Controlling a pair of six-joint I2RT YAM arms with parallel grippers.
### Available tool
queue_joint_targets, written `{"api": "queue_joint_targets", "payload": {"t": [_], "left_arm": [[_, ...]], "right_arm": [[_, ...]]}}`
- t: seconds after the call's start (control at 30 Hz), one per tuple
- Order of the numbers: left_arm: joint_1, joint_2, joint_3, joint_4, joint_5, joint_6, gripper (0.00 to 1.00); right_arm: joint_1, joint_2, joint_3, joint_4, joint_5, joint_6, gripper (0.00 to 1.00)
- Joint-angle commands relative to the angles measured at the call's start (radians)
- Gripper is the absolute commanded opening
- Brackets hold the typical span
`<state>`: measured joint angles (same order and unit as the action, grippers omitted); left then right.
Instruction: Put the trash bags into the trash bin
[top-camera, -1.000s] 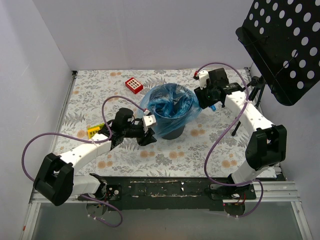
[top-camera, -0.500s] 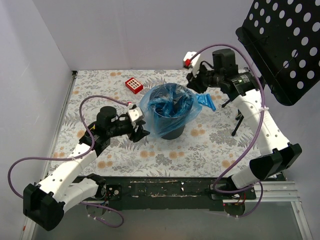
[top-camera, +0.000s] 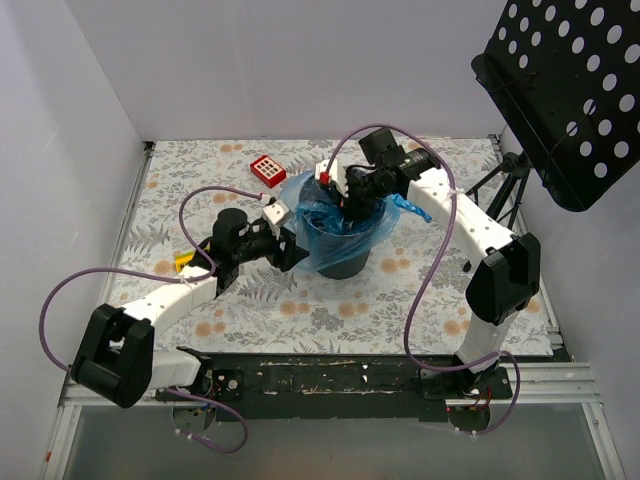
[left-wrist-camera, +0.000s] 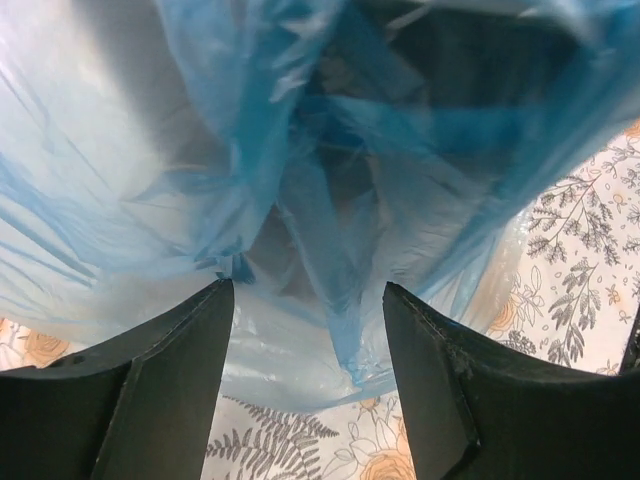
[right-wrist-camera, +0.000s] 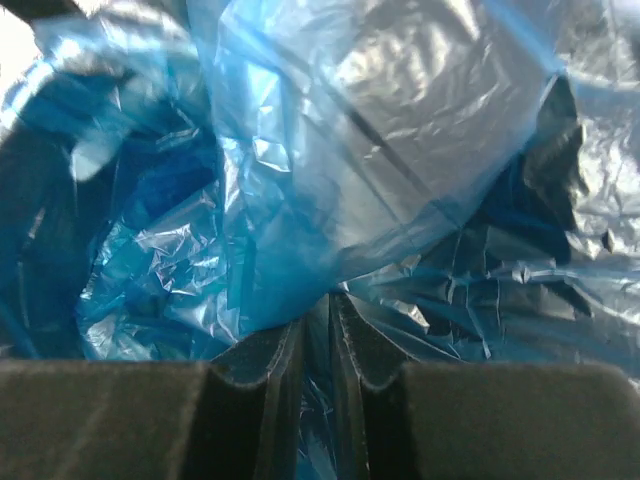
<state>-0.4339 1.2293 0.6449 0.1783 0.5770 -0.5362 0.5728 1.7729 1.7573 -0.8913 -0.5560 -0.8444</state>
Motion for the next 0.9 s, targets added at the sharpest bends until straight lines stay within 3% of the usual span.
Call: {"api": "queue_joint_targets", "payload": {"t": [0.0, 0.1, 0.17, 0.3, 0.47, 0.6, 0.87], "left_arm": [[0.001, 0.056, -0.03, 0.235, 0.029, -0.085, 0.61], [-0.002, 0.093, -0.07, 0.381, 0.029, -0.162, 0.61], [-0.012, 0.12, -0.077, 0.418, 0.038, -0.188, 0.61], [-0.028, 0.153, -0.097, 0.441, 0.07, -0.191, 0.61], [-0.037, 0.16, -0.122, 0.452, 0.075, -0.206, 0.61], [-0.046, 0.148, -0.149, 0.464, 0.073, -0.219, 0.61], [-0.06, 0.118, -0.172, 0.452, 0.06, -0.208, 0.61]], "right_arm": [[0.007, 0.0, -0.061, 0.035, -0.007, -0.053, 0.22], [0.007, -0.003, -0.105, 0.074, 0.001, -0.032, 0.26], [0.009, -0.01, -0.14, 0.129, 0.014, 0.002, 0.34], [0.013, -0.026, -0.205, 0.247, 0.08, 0.1, 0.54], [0.013, -0.013, -0.236, 0.298, 0.128, 0.16, 0.62], [0.019, -0.007, -0.263, 0.308, 0.162, 0.172, 0.79], [0.038, 0.011, -0.276, 0.295, 0.235, 0.191, 0.83]]}}
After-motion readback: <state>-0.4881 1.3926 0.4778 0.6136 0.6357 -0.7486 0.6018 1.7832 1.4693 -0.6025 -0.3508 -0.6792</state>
